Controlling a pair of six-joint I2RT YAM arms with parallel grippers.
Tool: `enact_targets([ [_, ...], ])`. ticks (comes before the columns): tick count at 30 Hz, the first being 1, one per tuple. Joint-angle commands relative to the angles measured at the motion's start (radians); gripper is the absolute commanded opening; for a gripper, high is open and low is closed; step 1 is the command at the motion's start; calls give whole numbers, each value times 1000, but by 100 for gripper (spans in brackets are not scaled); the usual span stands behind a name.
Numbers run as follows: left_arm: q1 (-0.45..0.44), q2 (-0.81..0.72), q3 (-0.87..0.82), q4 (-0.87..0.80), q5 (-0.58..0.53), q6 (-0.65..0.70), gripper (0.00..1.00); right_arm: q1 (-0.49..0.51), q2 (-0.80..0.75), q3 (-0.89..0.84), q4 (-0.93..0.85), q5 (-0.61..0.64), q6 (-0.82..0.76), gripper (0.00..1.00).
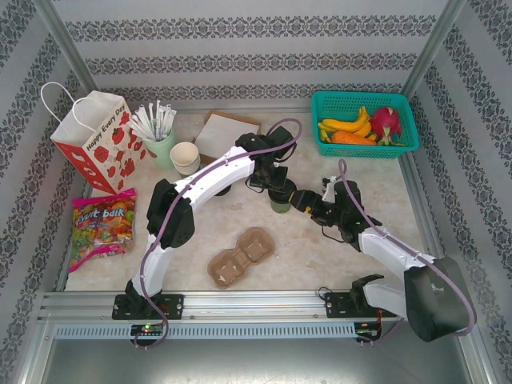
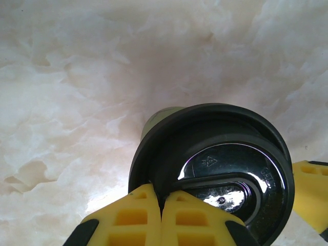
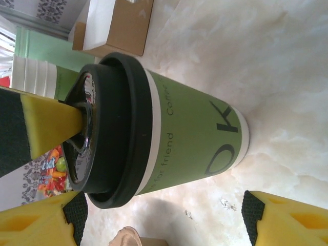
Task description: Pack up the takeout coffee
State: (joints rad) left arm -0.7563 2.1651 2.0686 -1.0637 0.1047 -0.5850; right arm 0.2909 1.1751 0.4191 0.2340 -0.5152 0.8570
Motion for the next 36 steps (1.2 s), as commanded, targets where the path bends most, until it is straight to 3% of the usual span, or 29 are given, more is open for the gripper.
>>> enact_targets([
  [1,-18,44,12,-53,16,-16,0,18,18,7,57,-24,-33,80],
  [27,-37,52,-15,-27,59,3,0,59,106,-26,-34,172,-95,76],
  [36,-38,53,-72,-9,59,-1,0,31,165,-17,-127,168,-109,61],
])
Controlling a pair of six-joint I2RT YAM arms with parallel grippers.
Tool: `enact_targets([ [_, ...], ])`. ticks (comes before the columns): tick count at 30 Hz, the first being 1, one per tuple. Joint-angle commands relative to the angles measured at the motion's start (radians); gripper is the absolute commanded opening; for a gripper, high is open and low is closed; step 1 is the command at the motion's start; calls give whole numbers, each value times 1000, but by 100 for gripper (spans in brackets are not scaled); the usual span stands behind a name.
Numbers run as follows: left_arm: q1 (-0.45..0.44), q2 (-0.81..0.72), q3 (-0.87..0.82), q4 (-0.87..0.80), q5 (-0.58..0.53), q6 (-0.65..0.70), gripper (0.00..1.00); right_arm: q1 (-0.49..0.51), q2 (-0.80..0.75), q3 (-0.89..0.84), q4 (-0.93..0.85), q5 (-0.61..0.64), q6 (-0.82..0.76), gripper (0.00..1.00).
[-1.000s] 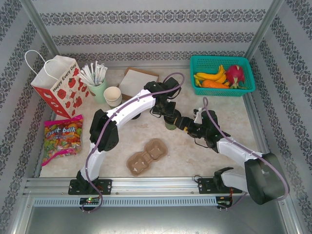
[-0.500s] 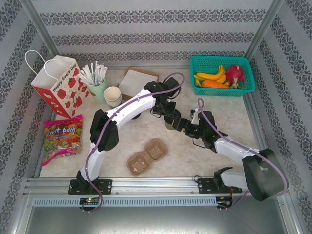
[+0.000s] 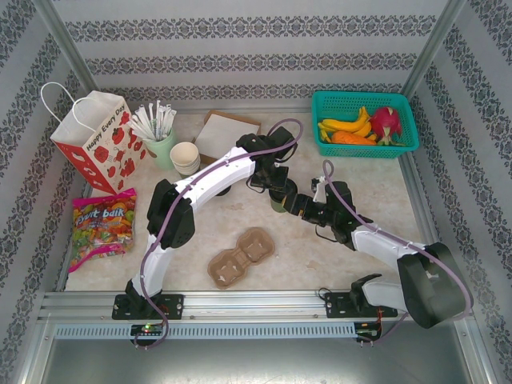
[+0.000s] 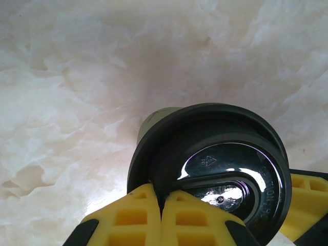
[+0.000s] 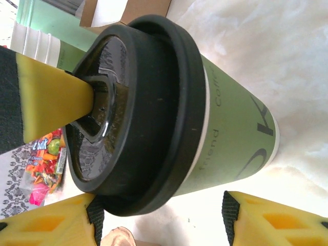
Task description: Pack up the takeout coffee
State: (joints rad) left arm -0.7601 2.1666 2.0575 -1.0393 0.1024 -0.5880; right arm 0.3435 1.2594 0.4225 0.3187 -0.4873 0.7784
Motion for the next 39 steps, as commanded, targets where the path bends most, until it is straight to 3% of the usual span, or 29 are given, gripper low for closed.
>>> enact_targets([
  [1,-35,54,-69,-35,60,3,0,-22,95,-19,-228,142,-29,60],
  [15,-36,60,-78,-48,28,2,0,-30,108,26,-267,105,-24,52],
  [20,-38,62,-80,-44,18,2,0,-22,64,51,-345,186,-81,48],
  [24,-45,81,-131,-16,23,13,0,-24,192,78,-465,251,-128,46],
  [30,-49,81,-175,-12,10,26,0,1,194,112,-470,240,-110,44],
  [35,-48,73,-124,-36,7,35,0,-5,72,165,-440,122,-94,48],
  [39,-48,70,-65,-69,-8,46,0,-47,-9,222,-421,12,-57,60],
])
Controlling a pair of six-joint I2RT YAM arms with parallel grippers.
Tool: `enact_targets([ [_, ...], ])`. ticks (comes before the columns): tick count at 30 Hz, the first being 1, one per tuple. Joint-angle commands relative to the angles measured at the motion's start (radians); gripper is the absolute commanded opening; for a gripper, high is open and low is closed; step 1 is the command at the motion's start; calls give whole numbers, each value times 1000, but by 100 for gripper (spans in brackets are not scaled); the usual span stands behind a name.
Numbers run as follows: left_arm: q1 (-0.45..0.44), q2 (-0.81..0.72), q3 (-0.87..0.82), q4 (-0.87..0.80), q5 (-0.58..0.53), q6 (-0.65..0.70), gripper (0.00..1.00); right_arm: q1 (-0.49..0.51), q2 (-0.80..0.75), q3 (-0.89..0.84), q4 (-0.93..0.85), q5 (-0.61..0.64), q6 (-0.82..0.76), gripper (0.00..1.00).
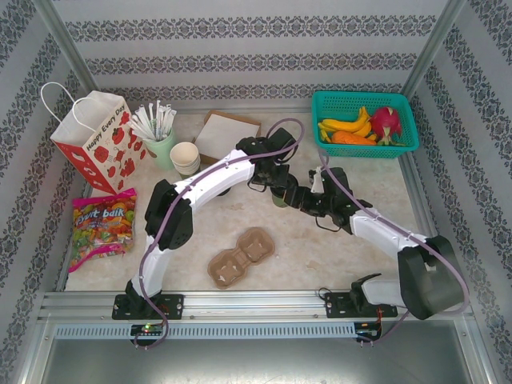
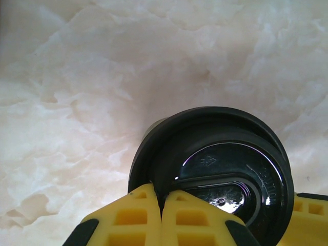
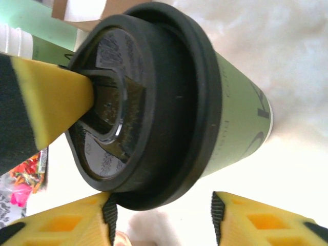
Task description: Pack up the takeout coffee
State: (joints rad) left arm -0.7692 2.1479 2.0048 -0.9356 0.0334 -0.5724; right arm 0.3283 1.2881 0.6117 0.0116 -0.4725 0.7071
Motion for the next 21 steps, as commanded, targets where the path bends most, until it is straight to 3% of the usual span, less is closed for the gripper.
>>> enact_targets([
  [1,-39,87,-3,-177,60,32,0,-45,-51,42,-117,-15,22,63],
  [6,-39,78,36,-193,60,39,0,-132,-69,85,-141,-106,29,76],
  [10,-39,73,49,-194,69,50,0,-160,-41,116,-178,-77,29,77],
  [14,-39,72,58,-199,71,67,0,-220,27,151,-167,-121,104,65],
  [21,-39,74,72,-201,70,70,0,-241,122,205,-171,-212,69,51],
])
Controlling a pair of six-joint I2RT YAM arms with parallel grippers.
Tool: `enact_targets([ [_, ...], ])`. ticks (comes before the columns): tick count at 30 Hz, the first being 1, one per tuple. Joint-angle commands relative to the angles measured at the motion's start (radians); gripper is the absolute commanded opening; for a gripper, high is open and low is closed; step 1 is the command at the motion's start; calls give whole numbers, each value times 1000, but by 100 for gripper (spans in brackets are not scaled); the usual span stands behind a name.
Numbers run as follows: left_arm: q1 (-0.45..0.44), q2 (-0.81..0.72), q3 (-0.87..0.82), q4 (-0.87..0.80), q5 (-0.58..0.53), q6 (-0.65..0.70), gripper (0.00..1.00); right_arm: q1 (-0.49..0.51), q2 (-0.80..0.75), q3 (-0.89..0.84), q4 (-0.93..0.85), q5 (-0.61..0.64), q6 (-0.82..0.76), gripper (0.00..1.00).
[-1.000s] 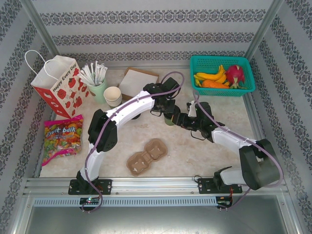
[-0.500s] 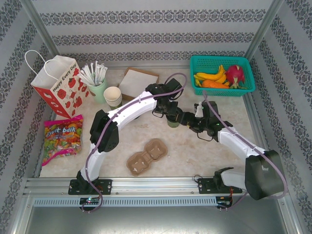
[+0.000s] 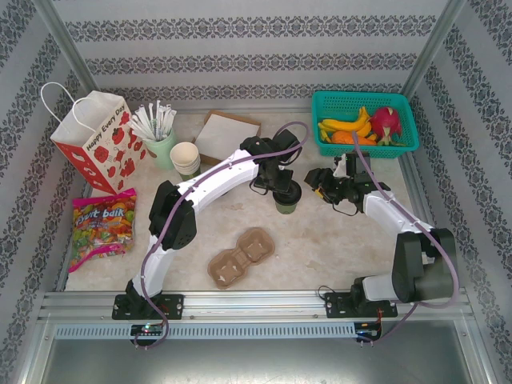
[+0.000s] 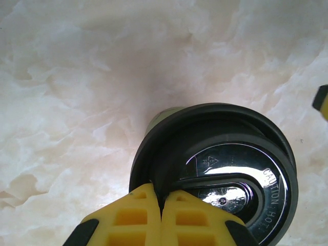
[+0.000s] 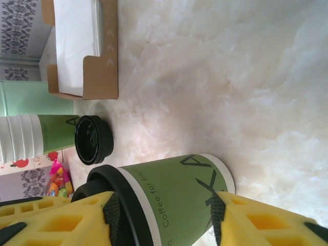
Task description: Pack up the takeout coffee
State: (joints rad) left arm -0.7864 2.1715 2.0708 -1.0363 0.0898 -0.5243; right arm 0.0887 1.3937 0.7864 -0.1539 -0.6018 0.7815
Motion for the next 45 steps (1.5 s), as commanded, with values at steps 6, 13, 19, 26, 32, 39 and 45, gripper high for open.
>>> enact_targets([
  [6,-24,55,6,-97,23,19,0,-1,-8,19,-12,-144,-43,50],
  [13,-23,60,8,-91,36,17,0,0,6,-35,-12,-146,-36,43],
  [19,-32,71,-52,-53,53,18,0,3,36,-83,-41,-130,-63,39],
  [26,-34,81,-70,-52,28,33,0,3,50,-97,-72,-79,-50,40],
  [32,-34,73,-19,-62,24,34,0,4,-41,-43,-90,-45,-57,50],
  [39,-34,56,-17,-73,18,23,0,4,-124,-57,-66,-35,-80,66],
  [45,-34,56,-3,-73,24,17,0,18,-168,-69,-39,-29,-85,82],
])
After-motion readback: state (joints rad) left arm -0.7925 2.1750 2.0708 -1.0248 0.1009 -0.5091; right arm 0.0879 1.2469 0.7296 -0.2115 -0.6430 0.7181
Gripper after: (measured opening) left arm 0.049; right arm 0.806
